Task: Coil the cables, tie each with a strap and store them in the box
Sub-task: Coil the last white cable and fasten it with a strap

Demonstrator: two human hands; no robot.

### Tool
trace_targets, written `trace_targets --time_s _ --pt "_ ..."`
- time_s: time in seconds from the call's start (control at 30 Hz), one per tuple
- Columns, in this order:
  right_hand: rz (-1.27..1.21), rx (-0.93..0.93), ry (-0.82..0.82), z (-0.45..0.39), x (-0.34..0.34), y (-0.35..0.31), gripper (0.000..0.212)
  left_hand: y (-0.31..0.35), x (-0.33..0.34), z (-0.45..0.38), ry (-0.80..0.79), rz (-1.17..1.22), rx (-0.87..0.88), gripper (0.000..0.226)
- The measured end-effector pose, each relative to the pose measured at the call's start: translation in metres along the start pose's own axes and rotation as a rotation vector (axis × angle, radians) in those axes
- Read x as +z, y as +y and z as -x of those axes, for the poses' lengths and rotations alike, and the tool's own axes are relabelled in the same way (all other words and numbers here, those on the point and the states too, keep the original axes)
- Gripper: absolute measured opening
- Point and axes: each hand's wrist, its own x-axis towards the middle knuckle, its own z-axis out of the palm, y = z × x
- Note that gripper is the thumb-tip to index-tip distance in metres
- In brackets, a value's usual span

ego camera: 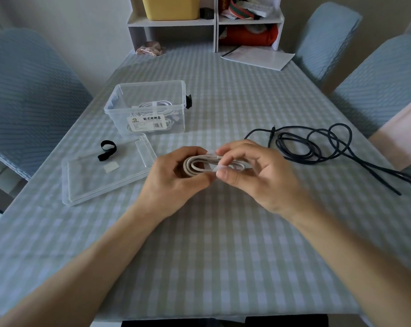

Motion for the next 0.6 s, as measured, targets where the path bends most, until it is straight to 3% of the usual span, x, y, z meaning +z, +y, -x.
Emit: trace_targets --time_s 0.13,0.3,0.43,0.5,0.6 --pt "0.191 -0.076 0.043 0.0 0.005 0.003 0.005 -0.003 0.001 0.002 0.017 -0.142 -0.015 0.029" --pt "0.318 -0.008 0.035 0.001 0.011 0.009 0.005 -0.008 -0.002 0.007 -0.025 -0.439 0.042 0.028" --pt "0.316 0.02 0.062 0.002 0.013 0.006 0.006 0.0 -0.01 -0.003 -0.155 -0.36 -0.085 0.021" --pt "0.312 0.054 0.06 0.002 0.014 0.006 0.006 0.001 -0.01 -0.011 -0.145 -0.383 -0.108 0.009" --pt "0.302 0.087 0.053 0.004 0.019 0.007 0.007 -0.002 -0.001 -0.017 -0.066 -0.474 -0.067 0.015"
